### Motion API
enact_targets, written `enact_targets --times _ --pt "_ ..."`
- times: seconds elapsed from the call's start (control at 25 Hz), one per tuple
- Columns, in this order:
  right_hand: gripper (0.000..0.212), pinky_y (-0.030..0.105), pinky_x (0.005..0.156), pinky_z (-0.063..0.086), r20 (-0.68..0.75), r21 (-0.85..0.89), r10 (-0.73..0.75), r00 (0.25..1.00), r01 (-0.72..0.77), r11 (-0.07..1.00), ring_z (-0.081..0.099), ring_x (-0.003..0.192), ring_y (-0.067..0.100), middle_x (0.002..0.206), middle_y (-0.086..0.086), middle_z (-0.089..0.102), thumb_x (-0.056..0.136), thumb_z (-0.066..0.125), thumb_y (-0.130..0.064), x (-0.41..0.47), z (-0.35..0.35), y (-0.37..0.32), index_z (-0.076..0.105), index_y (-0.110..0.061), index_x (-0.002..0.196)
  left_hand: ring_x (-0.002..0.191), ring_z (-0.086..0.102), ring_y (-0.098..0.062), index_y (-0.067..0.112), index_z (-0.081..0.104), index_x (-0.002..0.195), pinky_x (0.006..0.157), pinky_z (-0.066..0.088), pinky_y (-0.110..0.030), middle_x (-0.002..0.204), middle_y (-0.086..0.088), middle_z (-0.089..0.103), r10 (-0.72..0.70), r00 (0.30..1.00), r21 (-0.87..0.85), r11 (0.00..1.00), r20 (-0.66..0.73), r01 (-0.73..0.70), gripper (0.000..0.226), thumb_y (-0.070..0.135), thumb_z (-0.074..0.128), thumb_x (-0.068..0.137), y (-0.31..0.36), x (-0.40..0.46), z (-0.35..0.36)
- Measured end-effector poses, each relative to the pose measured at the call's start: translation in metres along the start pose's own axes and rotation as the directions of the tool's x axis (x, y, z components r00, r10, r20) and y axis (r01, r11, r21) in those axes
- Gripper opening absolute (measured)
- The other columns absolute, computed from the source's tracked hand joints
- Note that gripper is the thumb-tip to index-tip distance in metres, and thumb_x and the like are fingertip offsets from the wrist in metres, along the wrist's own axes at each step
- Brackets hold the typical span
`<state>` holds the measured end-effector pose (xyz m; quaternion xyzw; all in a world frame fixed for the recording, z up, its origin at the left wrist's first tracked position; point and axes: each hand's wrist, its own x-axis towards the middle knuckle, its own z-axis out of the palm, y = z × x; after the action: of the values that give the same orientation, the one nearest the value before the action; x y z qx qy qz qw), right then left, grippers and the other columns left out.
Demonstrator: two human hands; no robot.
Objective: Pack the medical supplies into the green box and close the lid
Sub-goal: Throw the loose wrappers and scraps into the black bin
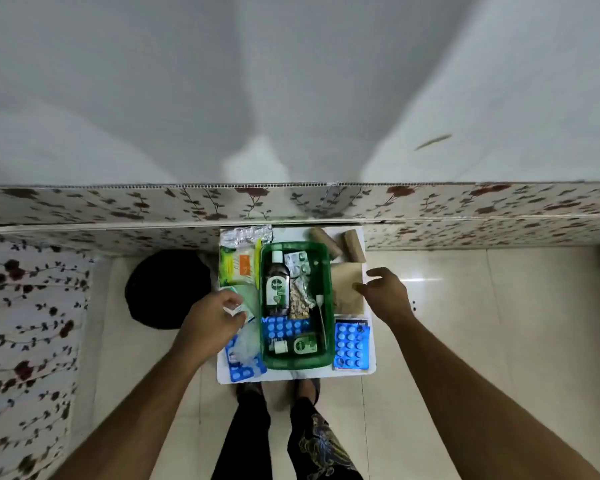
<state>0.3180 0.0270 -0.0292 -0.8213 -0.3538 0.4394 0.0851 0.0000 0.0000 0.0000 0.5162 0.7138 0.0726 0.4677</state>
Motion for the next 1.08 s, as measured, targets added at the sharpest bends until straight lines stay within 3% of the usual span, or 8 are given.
enact_targets --times 0.12,0.36,0.52,0.72,0.8,0.92,1.04,1.08 --pt "0.053 0.031 0.082 0.049 -0.020 -0.069 0.003 1.000 -0.004 0.998 0.064 0.096 0.023 0.110 0.005 0.068 0.078 0.078 -0.034 0.014 0.014 0.007 0.058 -0.015 0.124 0.080 0.064 -0.016 0.029 0.060 0.082 0.077 0.051 -0.032 0.089 0.005 0.064 0.024 1.000 0.108 0.994 0.008 -0.024 0.015 0.027 0.073 0.074 -0.016 0.006 0.016" --pt "0.045 0.028 0.075 0.045 -0.056 -0.043 0.036 0.998 -0.039 0.998 0.063 0.086 0.020 0.101 0.003 0.071 0.077 0.079 -0.035 0.022 0.029 0.013 0.065 -0.014 0.114 0.089 0.062 -0.017 0.030 0.052 0.107 0.077 0.050 -0.032 0.098 0.009 0.054 -0.029 0.988 0.198 0.980 0.149 -0.002 0.048 0.044 0.076 0.068 -0.027 -0.004 0.034" --pt "0.033 0.029 0.075 0.045 -0.068 0.026 0.030 0.997 -0.029 0.999 0.065 0.090 0.022 0.092 0.001 0.068 0.077 0.080 -0.027 0.027 0.026 0.017 0.068 -0.011 0.104 0.082 0.063 -0.019 0.028 0.056 0.087 0.076 0.053 -0.037 0.096 0.007 0.061 -0.055 0.998 0.043 0.998 0.017 0.054 0.017 0.022 0.064 0.075 -0.032 -0.001 0.031" --pt "0.026 0.036 0.080 0.051 -0.055 0.094 0.003 0.999 0.002 0.996 0.066 0.089 0.029 0.093 0.008 0.072 0.078 0.079 -0.023 0.031 0.029 0.026 0.069 -0.007 0.095 0.089 0.062 -0.028 0.015 0.057 0.100 0.071 0.050 -0.034 0.095 -0.007 0.065 -0.028 0.997 0.345 0.939 0.073 0.002 0.033 0.031 0.069 0.075 -0.049 -0.005 0.057" --pt "0.020 0.044 0.085 0.055 -0.058 0.126 -0.006 0.998 0.013 0.992 0.068 0.090 0.033 0.090 0.011 0.072 0.079 0.079 -0.022 0.029 0.028 0.028 0.070 -0.008 0.089 0.087 0.063 -0.031 0.012 0.060 0.094 0.067 0.046 -0.032 0.092 -0.011 0.069 -0.009 1.000 0.353 0.936 0.018 0.002 0.020 0.022 0.065 0.077 -0.052 -0.003 0.062" --pt "0.012 0.049 0.086 0.055 -0.114 0.164 -0.025 0.993 0.044 0.986 0.067 0.088 0.033 0.085 0.008 0.071 0.082 0.074 -0.021 0.012 0.013 0.021 0.069 -0.012 0.087 0.077 0.062 -0.025 0.013 0.062 0.078 0.061 0.043 -0.026 0.082 -0.008 0.068 -0.061 0.995 0.183 0.980 -0.072 0.074 0.004 0.014 0.064 0.075 -0.050 -0.012 0.049" --pt "0.009 0.047 0.083 0.054 -0.207 0.199 -0.105 0.973 0.147 0.969 0.066 0.087 0.033 0.085 0.006 0.070 0.083 0.071 -0.020 -0.025 -0.009 -0.010 0.067 -0.013 0.087 0.061 0.055 -0.014 0.010 0.053 0.072 0.049 0.039 -0.014 0.070 -0.004 0.059 -0.188 0.979 -0.164 0.971 -0.075 0.174 0.013 0.007 0.066 0.076 -0.038 -0.027 0.014" --pt "0.007 0.046 0.082 0.053 -0.235 0.217 -0.133 0.963 0.185 0.958 0.066 0.086 0.031 0.084 0.005 0.070 0.083 0.070 -0.019 -0.038 -0.014 -0.024 0.067 -0.014 0.087 0.059 0.054 -0.016 0.008 0.050 0.072 0.047 0.041 -0.016 0.067 -0.006 0.059 -0.225 0.972 -0.289 0.936 -0.061 0.199 0.015 0.004 0.064 0.077 -0.035 -0.030 0.000"
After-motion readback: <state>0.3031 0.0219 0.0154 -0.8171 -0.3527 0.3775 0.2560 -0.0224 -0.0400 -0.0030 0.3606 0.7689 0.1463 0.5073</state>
